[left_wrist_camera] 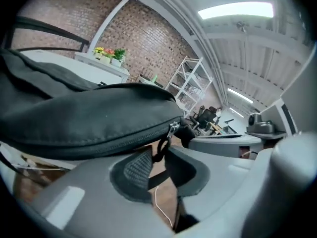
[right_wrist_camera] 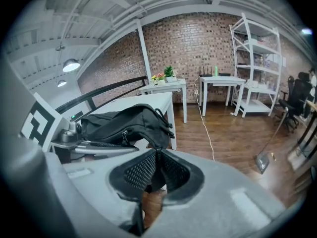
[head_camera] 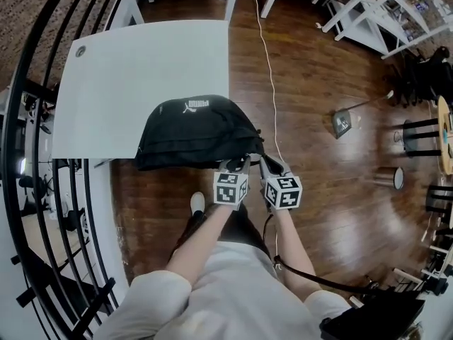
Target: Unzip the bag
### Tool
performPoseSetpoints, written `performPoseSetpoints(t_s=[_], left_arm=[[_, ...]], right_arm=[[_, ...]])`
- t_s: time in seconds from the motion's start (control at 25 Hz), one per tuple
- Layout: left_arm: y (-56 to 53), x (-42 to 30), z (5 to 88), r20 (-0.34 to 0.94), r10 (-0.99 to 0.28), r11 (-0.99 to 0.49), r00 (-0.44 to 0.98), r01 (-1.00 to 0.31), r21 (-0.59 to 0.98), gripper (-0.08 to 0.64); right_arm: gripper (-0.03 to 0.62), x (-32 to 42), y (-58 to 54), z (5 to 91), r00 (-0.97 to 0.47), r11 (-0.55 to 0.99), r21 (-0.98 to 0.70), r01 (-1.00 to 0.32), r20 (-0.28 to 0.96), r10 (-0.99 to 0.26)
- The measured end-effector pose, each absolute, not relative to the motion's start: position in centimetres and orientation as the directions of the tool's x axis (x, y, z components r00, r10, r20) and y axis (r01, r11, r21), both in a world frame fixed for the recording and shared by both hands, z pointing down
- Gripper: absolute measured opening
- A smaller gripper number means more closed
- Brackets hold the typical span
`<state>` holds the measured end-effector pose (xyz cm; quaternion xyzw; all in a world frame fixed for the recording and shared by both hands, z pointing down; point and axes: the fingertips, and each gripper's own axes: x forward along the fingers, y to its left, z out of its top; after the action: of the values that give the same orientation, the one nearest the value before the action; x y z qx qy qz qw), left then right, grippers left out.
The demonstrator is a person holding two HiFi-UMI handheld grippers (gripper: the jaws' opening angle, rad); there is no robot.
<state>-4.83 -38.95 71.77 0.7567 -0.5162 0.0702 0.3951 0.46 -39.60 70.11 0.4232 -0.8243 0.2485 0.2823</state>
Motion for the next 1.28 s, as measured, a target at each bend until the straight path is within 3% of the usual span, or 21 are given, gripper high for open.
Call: performPoseSetpoints(t_s=[0.04,0.16,0.36,0.44,0.6,0.8,1.0,1.28], left_arm=[[-39.0,-5.1,71.8,0.518,-0.736,-0.130,0.437,-0.841,0.525,0.058],[-38.1,-6.3,72.0,0.533,-0.734,-0.115,0.421,-0.850,0.514,0.038],[-35.5,-8.2,72.5,0.540,-0.706,-0.254,0.458,-0.876,0.411,0.040],[-34.9,-9.9,73.0,0.560,-0.709,-0.233,0.429,-0.892,0.388,0.035],[-32.8,-17.9,74.7,0.609,-0.746,-0.031,0.269,-0.928,0.372,0.034],[-24.2,-37.7,76.1,0.660,-0.746,0.318,-0.087,-0.918,0.238,0.042],[-23.5,-37.9,72.9,0.671,-0.741,0.127,0.014,-0.979,0.160,0.055],[-19.1,-38.5,72.3,0.635,-0.772,0.232,-0.024,-0.941,0.247,0.101]], right_arm=[[0.023,0.6,-39.7,70.1,-0.479,0.511,-0.173,-0.842,0.675,-0.561],[0.025,1.5,-40.1,70.2,-0.457,0.468,-0.184,-0.865,0.673,-0.581],[0.023,2.1,-40.1,70.8,-0.414,0.394,-0.195,-0.898,0.679,-0.606],[0.021,2.2,-40.2,70.7,-0.411,0.376,-0.207,-0.903,0.670,-0.618],[0.020,3.0,-41.2,70.6,-0.408,0.358,-0.220,-0.907,0.663,-0.628],[0.020,3.3,-41.6,71.3,-0.412,0.383,-0.204,-0.901,0.681,-0.606],[0.020,2.1,-40.3,73.5,-0.372,0.406,-0.129,-0.905,0.705,-0.604],[0.077,2.1,-35.9,72.5,-0.328,0.398,-0.076,-0.914,0.716,-0.616]])
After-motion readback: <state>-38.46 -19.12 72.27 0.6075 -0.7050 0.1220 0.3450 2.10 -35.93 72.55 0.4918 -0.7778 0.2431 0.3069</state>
